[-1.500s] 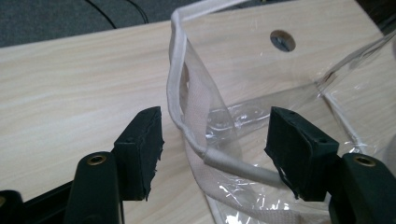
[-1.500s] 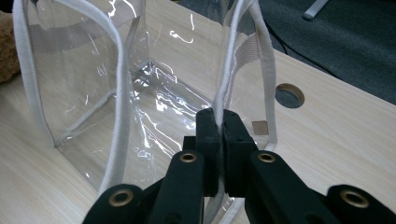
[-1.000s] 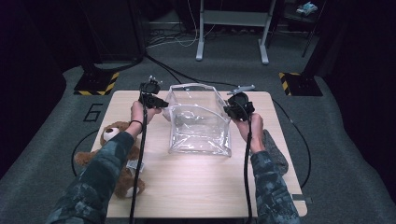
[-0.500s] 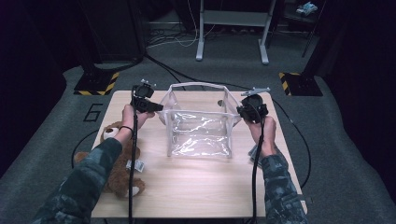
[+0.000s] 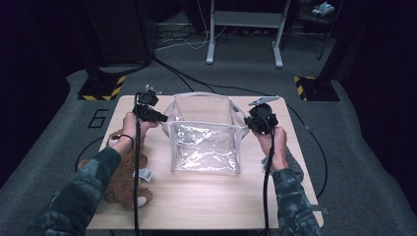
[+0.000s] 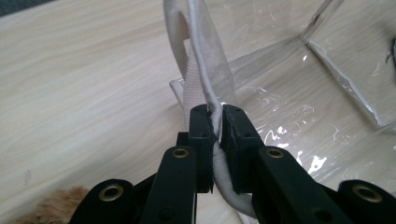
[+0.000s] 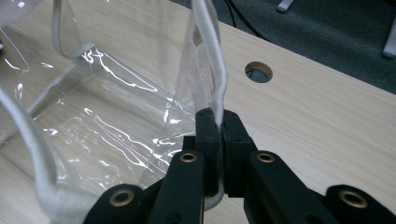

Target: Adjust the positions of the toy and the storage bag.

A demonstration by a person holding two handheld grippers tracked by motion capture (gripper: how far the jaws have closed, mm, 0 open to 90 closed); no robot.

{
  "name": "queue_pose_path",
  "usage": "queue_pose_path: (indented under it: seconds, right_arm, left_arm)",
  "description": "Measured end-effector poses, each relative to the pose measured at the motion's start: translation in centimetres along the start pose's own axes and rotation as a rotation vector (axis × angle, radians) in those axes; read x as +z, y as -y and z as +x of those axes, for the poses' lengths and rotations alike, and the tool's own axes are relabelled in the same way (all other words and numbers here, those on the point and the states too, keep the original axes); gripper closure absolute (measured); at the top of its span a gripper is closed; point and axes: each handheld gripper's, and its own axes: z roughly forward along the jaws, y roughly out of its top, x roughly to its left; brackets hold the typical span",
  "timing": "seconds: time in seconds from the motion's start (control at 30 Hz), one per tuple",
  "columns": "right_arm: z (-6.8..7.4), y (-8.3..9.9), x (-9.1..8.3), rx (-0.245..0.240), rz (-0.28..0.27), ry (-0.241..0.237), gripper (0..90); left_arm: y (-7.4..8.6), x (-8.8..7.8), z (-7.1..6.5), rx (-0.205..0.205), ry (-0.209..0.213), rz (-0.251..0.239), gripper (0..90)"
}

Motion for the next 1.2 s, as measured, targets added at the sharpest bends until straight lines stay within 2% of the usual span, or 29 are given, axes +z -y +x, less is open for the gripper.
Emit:
queue_pose_path:
  seconds: [0.13,0.17,0.2,0.3,0.4,0.43,0.53,0.7,0.8,0.9,0.93,1.07,1.2]
  right_arm:
    - [0.1,0.2,0.4,0.0,-0.001,-0.017,86.4]
    - [0.2,0.3,0.4,0.01,0.005,-0.021,84.5]
    - [0.2,0.3,0.3,-0.003,-0.002,-0.018,80.9]
    - [0.1,0.3,-0.2,0.015,-0.021,-0.028,62.2]
    - [-0.4,0.6,-1.0,0.019,-0.053,-0.045,45.8]
    - [-0.5,0.7,-1.4,0.038,-0.07,-0.048,40.8]
    - [-1.0,1.3,-2.5,0.054,-0.101,-0.064,28.5]
    - [-1.4,2.5,-3.9,0.084,-0.126,-0.067,18.7]
    - [-1.9,3.6,-5.0,0.102,-0.161,-0.065,17.5]
    - [-2.2,4.6,-5.7,0.113,-0.163,-0.062,16.3]
    - [-2.2,4.9,-5.8,0.109,-0.159,-0.058,15.8]
    - [-2.2,7.2,-5.6,0.124,-0.14,-0.05,14.9]
    - [-1.5,9.4,-4.6,0.128,-0.108,-0.05,13.3]
  left_arm:
    - [0.2,0.5,0.4,-0.021,0.004,-0.005,78.1]
    - [0.2,0.6,0.5,-0.029,0.006,-0.009,74.4]
    - [0.3,0.6,0.6,-0.033,0.018,-0.004,72.1]
    - [0.4,0.3,0.8,-0.04,0.036,-0.023,53.5]
    - [0.6,-0.4,1.2,-0.051,0.013,-0.069,35.5]
    - [0.8,-0.7,1.3,-0.058,0.008,-0.079,31.4]
    - [1.3,-1.7,1.9,-0.088,-0.006,-0.108,21.6]
    - [2.3,-3.0,2.9,-0.128,-0.012,-0.139,15.5]
    - [2.9,-3.8,3.7,-0.159,-0.015,-0.168,14.5]
    - [3.5,-4.5,4.2,-0.166,-0.021,-0.178,13.7]
    - [3.8,-4.8,4.4,-0.177,-0.021,-0.182,13.5]
    - [4.6,-5.3,4.8,-0.168,-0.036,-0.192,12.9]
    - [5.5,-5.4,5.3,-0.182,-0.034,-0.2,11.8]
